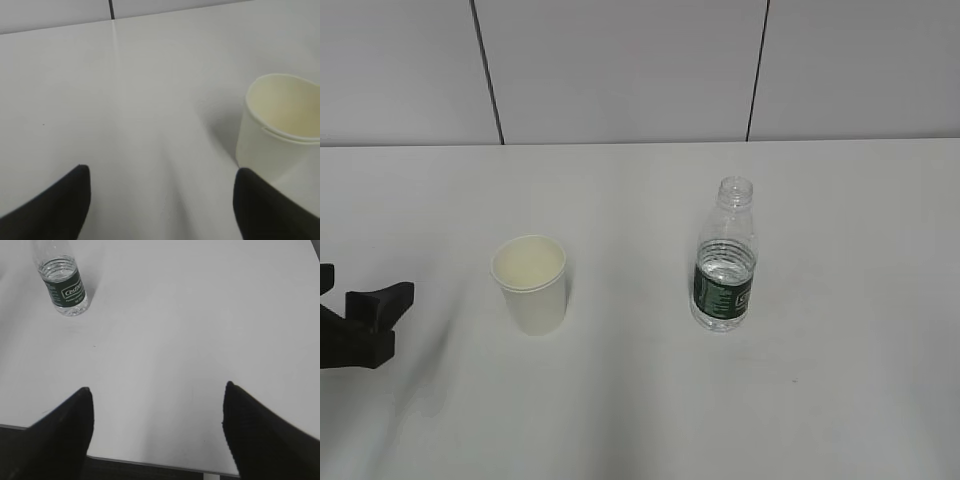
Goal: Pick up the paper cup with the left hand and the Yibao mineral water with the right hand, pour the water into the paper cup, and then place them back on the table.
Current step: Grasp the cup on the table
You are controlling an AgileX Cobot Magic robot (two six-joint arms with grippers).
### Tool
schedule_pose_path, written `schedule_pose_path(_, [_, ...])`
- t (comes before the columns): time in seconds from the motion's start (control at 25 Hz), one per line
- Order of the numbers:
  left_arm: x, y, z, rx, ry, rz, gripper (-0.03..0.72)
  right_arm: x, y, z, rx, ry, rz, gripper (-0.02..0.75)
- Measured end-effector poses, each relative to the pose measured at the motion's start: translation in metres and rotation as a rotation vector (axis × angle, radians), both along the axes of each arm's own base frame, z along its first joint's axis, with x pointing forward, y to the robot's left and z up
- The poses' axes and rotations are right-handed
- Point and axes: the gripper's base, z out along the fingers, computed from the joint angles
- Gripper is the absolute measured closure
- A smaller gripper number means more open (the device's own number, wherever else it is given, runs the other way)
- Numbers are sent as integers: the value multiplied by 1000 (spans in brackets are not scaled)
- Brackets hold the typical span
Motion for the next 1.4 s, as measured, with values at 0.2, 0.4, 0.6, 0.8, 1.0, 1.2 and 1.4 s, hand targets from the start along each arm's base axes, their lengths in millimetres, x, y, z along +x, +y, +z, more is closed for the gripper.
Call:
schedule_pose_path(0.2, [-9, 2, -3, -18, -47, -1, 125, 0, 0, 0, -1, 0, 0, 146])
schedule_pose_path(0.4, [-18, 5, -8, -40, -103, 3, 132, 0, 0, 0, -1, 0, 0, 146])
schedule_pose_path(0.6, [-21, 3, -21, -24, -78, -40, 136, 0, 0, 0, -1, 0, 0, 146])
schedule_pose_path(0.8, [-19, -5, -30, -28, -99, -122, 139, 0, 0, 0, -1, 0, 0, 146])
schedule_pose_path(1.0, [-19, -6, -55, 0, 26, -127, 146, 0, 0, 0, -1, 0, 0, 146])
schedule_pose_path(1.2, [-21, -7, -69, 17, 101, -149, 167, 0, 0, 0, -1, 0, 0, 146])
schedule_pose_path(1.4, [-21, -8, -69, 17, 100, -155, 179, 0, 0, 0, -2, 0, -1, 146])
